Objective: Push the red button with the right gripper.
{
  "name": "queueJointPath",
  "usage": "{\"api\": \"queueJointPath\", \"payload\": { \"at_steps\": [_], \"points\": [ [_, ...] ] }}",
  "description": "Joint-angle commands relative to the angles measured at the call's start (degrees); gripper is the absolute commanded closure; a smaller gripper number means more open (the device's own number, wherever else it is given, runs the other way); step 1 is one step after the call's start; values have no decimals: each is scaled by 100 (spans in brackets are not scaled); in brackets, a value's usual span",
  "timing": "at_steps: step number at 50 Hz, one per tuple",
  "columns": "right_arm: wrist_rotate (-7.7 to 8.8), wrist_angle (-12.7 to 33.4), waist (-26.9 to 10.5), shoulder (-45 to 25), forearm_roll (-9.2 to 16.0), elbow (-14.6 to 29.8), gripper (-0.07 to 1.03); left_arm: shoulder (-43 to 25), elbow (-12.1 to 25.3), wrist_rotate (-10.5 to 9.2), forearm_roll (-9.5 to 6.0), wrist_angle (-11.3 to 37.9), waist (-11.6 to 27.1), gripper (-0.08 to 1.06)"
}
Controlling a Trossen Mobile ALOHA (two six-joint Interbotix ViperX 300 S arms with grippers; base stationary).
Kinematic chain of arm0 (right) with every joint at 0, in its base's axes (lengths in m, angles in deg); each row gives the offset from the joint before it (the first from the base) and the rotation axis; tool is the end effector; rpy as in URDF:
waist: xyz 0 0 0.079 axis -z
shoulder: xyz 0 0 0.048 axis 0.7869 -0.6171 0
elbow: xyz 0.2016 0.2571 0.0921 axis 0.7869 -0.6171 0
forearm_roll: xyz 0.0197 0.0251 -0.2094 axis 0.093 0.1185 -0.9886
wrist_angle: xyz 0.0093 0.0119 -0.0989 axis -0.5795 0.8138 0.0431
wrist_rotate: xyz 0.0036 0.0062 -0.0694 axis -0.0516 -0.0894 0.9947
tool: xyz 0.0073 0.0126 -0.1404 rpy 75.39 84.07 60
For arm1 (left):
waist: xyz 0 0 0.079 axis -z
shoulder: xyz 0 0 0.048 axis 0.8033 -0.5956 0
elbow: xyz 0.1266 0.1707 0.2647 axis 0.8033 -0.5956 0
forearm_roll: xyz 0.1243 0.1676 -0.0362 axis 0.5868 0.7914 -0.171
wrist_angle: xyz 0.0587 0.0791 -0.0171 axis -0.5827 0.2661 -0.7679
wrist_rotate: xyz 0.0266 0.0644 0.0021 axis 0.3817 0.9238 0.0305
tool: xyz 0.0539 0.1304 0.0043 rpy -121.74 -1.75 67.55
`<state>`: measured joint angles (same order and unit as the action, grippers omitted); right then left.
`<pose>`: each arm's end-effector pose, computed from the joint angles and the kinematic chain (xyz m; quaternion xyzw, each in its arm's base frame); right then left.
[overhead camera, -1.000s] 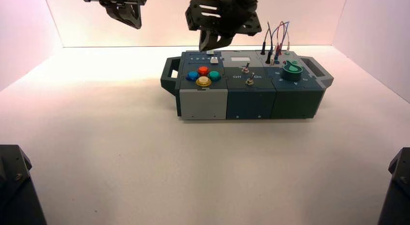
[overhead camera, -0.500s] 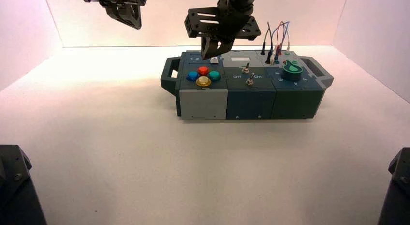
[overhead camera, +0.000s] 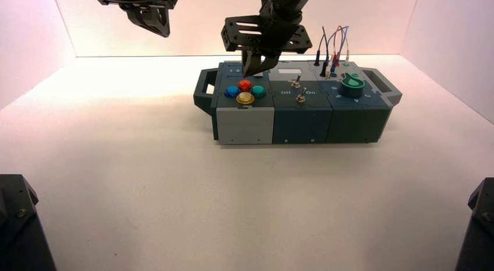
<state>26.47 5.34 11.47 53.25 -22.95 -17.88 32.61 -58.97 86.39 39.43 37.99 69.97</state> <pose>0.3538 0.2970 0.0487 -0.0277 0.4679 0.2307 0.8527 0.3858 -0.1297 0.1067 0.0795 0.4582 -0.1724 0.8683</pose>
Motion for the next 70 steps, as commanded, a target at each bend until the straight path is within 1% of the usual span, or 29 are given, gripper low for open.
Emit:
{"api": "queueJointPath", "payload": {
  "at_steps": [1, 18, 36, 39, 40, 42, 45, 60, 70],
  "points": [
    [0, -26, -26, 62, 18, 123, 98, 167, 35, -9, -18, -70, -35, 101],
    [0, -18, -26, -88, 53, 114, 98, 149, -105, -18, -26, -193, -35, 101],
    [18, 53, -26, -44, 53, 141, 98, 167, -123, -26, -18, -229, -35, 101],
    [35, 132, -26, 9, 35, 149, 98, 167, -123, -26, -26, -220, -35, 101],
    [35, 202, -26, 26, 18, 167, 98, 167, -123, -26, -18, -220, -35, 101],
    [88, 527, -26, 88, -26, 264, 98, 185, -132, -26, -18, -220, -35, 101],
    [97, 615, -26, 114, -70, 316, 98, 193, -132, -26, -26, -220, -35, 101],
    [97, 606, -26, 387, -70, 308, 98, 334, -272, -35, -26, -255, -35, 101],
    [97, 615, -26, 457, -70, 299, 98, 378, -299, -26, -26, -264, -35, 101]
  ]
}}
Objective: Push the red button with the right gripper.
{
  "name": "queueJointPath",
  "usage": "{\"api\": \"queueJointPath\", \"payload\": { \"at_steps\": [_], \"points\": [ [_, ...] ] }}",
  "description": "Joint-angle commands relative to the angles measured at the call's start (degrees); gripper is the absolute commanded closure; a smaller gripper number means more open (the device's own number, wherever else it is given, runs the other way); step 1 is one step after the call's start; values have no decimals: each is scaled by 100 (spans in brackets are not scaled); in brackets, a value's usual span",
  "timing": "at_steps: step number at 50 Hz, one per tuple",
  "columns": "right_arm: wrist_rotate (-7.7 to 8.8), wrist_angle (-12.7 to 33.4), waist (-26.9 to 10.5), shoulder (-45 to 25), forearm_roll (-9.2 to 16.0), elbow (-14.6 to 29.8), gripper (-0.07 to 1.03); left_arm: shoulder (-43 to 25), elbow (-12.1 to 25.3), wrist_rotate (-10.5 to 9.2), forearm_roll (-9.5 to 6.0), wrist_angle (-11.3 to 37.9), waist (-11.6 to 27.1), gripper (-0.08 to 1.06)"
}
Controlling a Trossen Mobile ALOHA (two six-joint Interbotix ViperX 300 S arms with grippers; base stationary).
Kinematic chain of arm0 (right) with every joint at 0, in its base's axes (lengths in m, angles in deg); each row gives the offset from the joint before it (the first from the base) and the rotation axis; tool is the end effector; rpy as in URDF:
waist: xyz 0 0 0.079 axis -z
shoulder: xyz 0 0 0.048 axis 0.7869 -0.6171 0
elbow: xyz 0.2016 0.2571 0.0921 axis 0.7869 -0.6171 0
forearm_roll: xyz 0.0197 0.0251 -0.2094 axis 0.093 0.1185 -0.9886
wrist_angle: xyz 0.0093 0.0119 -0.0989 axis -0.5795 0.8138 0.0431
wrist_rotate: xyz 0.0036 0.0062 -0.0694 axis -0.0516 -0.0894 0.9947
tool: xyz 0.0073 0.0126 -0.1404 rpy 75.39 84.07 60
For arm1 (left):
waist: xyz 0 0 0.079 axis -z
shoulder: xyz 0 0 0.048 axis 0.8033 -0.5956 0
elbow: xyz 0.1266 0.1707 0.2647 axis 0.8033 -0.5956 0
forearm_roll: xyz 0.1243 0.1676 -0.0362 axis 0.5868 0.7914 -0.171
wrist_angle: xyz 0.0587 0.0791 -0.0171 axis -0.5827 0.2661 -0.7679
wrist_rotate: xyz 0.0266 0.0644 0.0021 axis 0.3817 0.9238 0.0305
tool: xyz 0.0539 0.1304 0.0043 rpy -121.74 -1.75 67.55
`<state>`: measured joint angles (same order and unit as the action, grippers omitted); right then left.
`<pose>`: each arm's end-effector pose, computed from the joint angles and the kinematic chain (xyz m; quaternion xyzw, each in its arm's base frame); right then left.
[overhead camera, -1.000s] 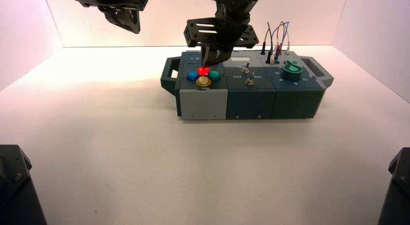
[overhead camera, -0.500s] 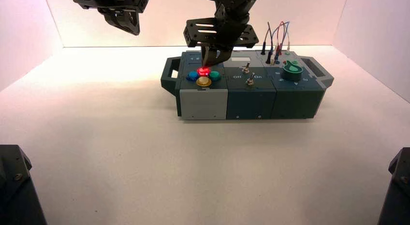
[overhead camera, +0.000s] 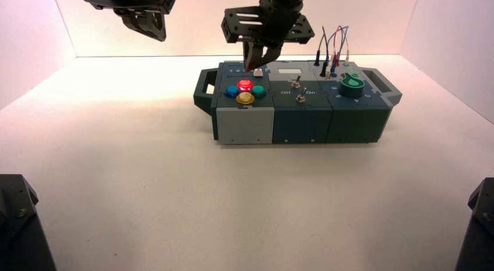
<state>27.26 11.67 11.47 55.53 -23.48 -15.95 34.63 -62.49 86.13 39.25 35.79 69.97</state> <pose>0.3534 0.2927 0.0655 -0.0459 0.4779 0.2248 0.8480 0.3721 -0.1242 0.1026 0.0761 0.4538 -0.1676 0.8719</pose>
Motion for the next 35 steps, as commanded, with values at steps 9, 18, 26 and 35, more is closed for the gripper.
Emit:
{"api": "queueJointPath", "payload": {
  "at_steps": [9, 18, 26, 35],
  "points": [
    [18, -123, -26, 299, -9, 70, 98, 193, 44, 0, -9, -44, -35, 101],
    [9, -396, -26, 554, -18, -53, 98, 202, 35, 0, -9, -44, -44, 101],
    [18, -439, -18, 580, -18, -62, 99, 211, 35, -9, -9, -70, -53, 101],
    [9, -483, -18, 598, -35, -53, 98, 281, 44, 0, -9, -70, -53, 101]
  ]
}}
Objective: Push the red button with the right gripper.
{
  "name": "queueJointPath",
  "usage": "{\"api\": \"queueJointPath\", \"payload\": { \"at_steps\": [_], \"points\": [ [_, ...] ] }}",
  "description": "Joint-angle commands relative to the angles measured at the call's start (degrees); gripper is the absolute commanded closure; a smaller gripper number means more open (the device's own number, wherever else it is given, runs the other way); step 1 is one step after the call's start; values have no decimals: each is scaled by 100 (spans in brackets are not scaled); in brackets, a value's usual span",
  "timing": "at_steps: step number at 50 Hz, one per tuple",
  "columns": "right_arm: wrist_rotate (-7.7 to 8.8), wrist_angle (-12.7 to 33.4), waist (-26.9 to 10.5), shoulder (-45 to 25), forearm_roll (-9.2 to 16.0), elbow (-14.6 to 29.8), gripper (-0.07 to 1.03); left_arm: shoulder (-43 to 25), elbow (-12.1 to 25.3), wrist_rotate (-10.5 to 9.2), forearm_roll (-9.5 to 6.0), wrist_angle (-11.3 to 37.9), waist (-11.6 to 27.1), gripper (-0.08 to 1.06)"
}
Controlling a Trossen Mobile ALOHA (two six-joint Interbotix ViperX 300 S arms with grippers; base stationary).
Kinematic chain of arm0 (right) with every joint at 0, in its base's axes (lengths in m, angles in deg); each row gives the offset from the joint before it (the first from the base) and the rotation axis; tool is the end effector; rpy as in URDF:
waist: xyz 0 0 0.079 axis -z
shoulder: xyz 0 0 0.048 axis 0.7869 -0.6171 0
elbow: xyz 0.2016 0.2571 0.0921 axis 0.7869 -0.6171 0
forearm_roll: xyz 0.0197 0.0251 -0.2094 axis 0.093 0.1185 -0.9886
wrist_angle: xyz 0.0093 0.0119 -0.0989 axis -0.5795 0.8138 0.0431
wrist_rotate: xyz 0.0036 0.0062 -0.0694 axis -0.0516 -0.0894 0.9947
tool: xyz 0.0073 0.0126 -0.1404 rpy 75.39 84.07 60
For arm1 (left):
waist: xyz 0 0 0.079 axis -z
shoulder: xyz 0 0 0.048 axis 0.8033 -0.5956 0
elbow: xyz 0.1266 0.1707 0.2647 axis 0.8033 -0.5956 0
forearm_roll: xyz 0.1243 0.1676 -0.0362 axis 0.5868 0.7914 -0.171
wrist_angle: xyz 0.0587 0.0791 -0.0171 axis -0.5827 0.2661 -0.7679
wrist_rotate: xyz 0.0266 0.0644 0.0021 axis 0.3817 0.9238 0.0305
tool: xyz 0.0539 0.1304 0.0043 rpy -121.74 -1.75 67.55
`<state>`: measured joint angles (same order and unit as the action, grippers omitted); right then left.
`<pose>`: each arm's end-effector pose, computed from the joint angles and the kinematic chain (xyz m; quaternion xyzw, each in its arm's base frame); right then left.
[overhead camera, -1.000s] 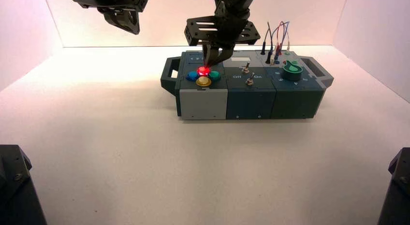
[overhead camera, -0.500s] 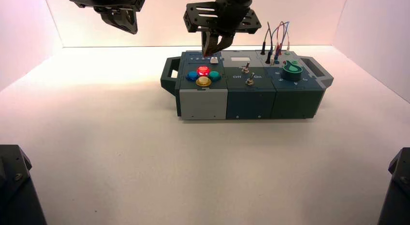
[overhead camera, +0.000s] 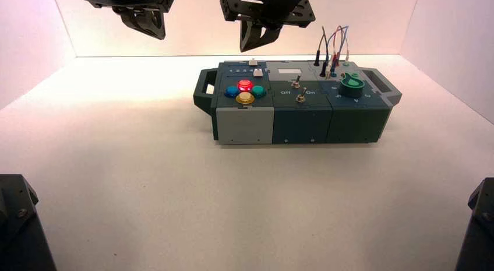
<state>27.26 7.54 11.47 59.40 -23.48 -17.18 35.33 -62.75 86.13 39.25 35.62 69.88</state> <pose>0.3577 0.2987 0.0980 -0.0229 0.4314 0.2444 0.8681 0.3715 -0.1232 0.1061 0.0754 0.4492 -0.1669 0.8745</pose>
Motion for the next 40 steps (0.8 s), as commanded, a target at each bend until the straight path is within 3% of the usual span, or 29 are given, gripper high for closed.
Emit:
{"api": "queueJointPath", "payload": {
  "at_steps": [1, 17, 40],
  "points": [
    [18, -70, -9, 211, -26, 79, 98, 229, 62, 9, 0, -53, -44, 101],
    [18, -220, 44, 229, -44, 88, 99, 536, 26, 18, 18, -79, -62, 101],
    [18, -378, 44, 123, -44, 114, 99, 729, -290, 26, 9, -598, -62, 101]
  ]
}}
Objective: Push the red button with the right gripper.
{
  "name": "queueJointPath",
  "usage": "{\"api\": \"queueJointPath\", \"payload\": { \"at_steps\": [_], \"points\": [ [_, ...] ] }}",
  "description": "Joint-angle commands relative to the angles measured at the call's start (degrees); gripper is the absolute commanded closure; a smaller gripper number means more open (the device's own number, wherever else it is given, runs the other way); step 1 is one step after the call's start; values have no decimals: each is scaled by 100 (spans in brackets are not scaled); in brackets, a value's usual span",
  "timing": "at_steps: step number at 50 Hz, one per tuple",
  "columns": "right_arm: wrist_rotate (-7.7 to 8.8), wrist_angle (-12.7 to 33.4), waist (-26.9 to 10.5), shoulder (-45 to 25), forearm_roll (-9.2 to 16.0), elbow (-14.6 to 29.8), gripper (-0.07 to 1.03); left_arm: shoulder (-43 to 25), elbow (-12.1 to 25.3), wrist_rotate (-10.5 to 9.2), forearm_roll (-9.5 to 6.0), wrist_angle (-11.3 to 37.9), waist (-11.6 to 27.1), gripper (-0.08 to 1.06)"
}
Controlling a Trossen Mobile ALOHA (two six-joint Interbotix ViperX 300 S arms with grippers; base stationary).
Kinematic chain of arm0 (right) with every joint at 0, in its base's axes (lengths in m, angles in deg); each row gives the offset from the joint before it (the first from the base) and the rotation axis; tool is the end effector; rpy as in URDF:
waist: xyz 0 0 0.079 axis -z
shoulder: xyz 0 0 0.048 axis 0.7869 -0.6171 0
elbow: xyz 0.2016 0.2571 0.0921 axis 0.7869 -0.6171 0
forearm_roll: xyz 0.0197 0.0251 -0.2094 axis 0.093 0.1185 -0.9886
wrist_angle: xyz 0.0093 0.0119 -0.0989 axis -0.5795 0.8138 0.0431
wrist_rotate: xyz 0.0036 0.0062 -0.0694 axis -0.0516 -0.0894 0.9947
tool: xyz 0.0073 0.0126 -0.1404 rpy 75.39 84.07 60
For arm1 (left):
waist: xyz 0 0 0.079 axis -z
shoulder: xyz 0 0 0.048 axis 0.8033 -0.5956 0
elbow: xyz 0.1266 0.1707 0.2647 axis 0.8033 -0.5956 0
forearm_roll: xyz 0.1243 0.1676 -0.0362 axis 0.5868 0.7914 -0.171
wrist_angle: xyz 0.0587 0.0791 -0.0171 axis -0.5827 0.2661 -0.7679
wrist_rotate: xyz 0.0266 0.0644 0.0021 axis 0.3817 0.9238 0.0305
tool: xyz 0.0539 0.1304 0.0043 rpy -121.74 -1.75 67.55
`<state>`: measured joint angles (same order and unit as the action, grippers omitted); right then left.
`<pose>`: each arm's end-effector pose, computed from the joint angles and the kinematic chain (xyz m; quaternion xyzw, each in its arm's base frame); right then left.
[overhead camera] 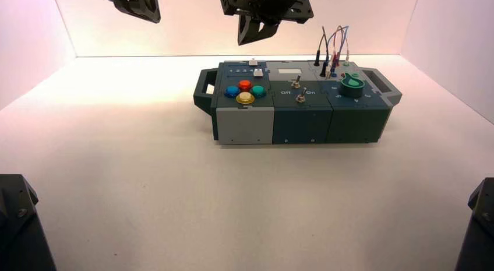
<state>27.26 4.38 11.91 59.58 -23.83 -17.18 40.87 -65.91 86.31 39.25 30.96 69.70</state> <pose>0.3658 0.3024 0.1072 -0.0126 0.4074 0.2524 0.8776 0.3677 -0.1173 0.1329 0.0721 0.3946 -0.1609 0.9018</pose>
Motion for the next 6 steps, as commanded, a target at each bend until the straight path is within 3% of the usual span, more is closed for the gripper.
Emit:
{"api": "queueJointPath", "payload": {
  "at_steps": [1, 6],
  "points": [
    [9, -70, 0, 97, 0, 114, 98, 176, 26, 0, 9, -132, -44, 101],
    [0, -70, 0, 88, 0, 132, 98, 185, 26, 9, 9, -149, -44, 101]
  ]
}}
